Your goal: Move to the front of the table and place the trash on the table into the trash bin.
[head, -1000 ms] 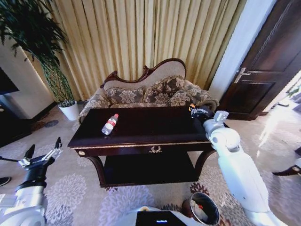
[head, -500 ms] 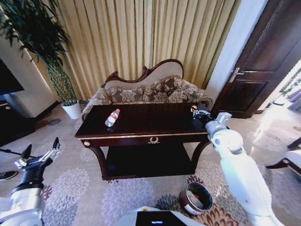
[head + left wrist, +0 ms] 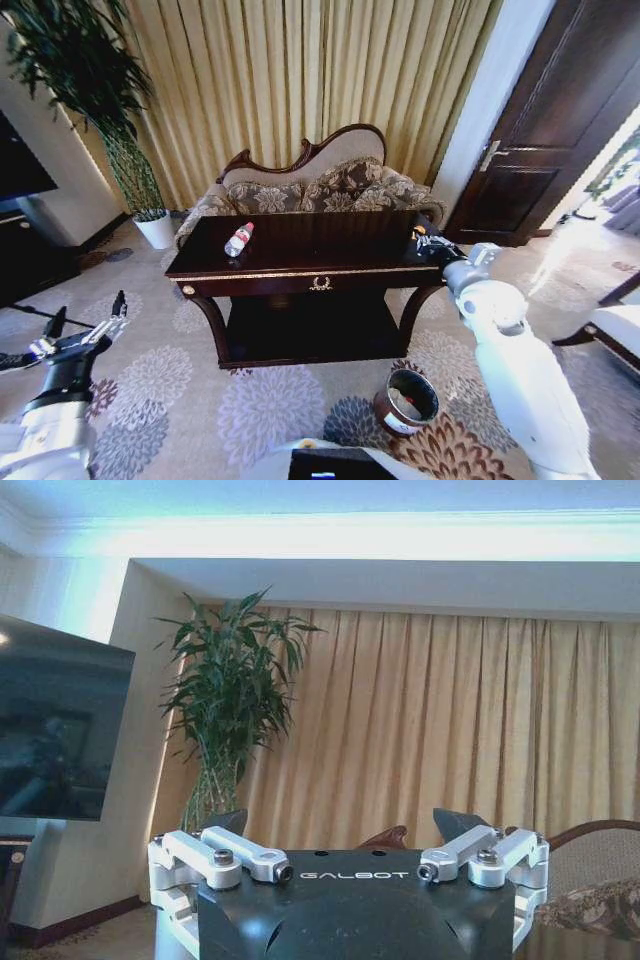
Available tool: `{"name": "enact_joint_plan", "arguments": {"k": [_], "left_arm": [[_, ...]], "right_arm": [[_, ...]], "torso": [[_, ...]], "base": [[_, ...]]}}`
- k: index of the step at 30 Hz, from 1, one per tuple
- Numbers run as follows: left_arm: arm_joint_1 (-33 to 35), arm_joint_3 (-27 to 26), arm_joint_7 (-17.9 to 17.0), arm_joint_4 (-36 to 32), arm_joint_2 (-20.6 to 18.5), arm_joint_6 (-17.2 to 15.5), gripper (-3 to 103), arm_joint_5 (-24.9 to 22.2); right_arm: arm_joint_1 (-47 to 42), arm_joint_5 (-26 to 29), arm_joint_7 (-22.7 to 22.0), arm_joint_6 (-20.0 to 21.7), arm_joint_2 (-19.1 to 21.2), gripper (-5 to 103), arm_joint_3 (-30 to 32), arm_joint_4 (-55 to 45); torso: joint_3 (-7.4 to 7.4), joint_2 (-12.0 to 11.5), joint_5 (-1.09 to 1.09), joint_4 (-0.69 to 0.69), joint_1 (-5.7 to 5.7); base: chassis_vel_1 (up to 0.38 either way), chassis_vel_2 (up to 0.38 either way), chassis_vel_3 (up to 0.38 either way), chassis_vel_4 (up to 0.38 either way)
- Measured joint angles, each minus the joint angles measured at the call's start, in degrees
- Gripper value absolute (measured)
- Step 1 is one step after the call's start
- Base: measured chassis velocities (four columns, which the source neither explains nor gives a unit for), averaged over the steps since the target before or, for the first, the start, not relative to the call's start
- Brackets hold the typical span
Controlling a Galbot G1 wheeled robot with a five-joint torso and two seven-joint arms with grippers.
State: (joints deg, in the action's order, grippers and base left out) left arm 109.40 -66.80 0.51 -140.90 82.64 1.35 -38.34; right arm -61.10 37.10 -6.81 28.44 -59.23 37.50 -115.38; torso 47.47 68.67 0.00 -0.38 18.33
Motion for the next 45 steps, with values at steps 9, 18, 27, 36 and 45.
{"name": "enact_joint_plan", "arguments": {"k": [9, 18, 27, 36, 45], "left_arm": [[-0.8, 0.6, 0.1, 1.1, -0.1, 0.1, 100, 0.0], [-1.4, 0.8, 0.8, 3.0, -0.7, 0.9, 100, 0.3], [-0.9, -0.3, 1.0, 4.3, -1.4, 2.2, 100, -0.5], [-1.0, -0.4, 1.1, 5.2, -1.9, 2.7, 100, -0.6], [-0.9, -0.5, 1.1, 5.7, -2.7, 2.8, 100, -0.5]], "right_arm": [[-9.5, -6.8, 0.0, -3.4, -3.8, 7, 2.9, 3.8], [-13.6, -14.6, 0.0, -8.9, -7.1, 7, 1.8, 19.6], [-10.4, -20.7, 0.0, -11.8, -8.3, 7, -0.8, 37.5], [-9.1, -24.4, 0.0, -15.5, -9.4, 7, -1.7, 50.4], [-8.6, -25.1, 0.0, -16.2, -10.6, 7, -2.5, 57.8]], "torso": [[0.03, -0.1, 0.0, -0.01, 0.07], [0.02, 0.0, 0.0, 0.01, 0.03], [0.02, 0.0, -0.01, 0.02, 0.04], [0.02, 0.0, -0.01, 0.0, 0.04], [0.02, 0.0, 0.0, 0.01, 0.04]], "base": [[0.0, 0.006, 0.002, -0.004], [0.0, 0.0, 0.0, 0.0], [0.0, 0.0, 0.0, 0.0], [0.0, 0.0, 0.0, 0.0], [0.0, 0.0, 0.0, 0.0]]}}
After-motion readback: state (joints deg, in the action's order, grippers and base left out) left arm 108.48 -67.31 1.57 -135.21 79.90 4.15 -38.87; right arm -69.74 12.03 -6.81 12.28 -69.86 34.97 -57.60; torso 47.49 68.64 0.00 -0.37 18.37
